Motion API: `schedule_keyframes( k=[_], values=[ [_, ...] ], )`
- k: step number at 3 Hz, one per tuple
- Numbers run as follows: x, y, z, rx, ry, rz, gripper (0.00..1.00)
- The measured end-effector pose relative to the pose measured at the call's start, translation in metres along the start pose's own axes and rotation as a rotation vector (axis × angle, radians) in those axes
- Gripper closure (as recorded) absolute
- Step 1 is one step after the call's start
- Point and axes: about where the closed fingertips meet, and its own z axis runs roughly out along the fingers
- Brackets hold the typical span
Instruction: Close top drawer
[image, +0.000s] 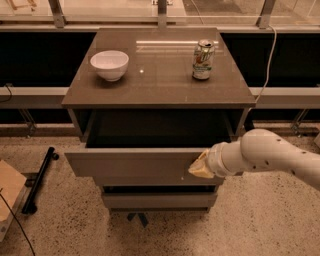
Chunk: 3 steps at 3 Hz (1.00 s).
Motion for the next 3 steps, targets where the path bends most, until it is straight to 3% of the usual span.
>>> schedule_keyframes(
  k=[1,2,3],
  values=[
    [0.002,-0.006,0.000,0.008,-0.005,0.006,0.06],
    [0.004,-0.032,-0.001,0.037,-0.022,0.024,0.00],
    [0.004,-0.032,-0.001,0.037,-0.022,0.024,0.00]
  ],
)
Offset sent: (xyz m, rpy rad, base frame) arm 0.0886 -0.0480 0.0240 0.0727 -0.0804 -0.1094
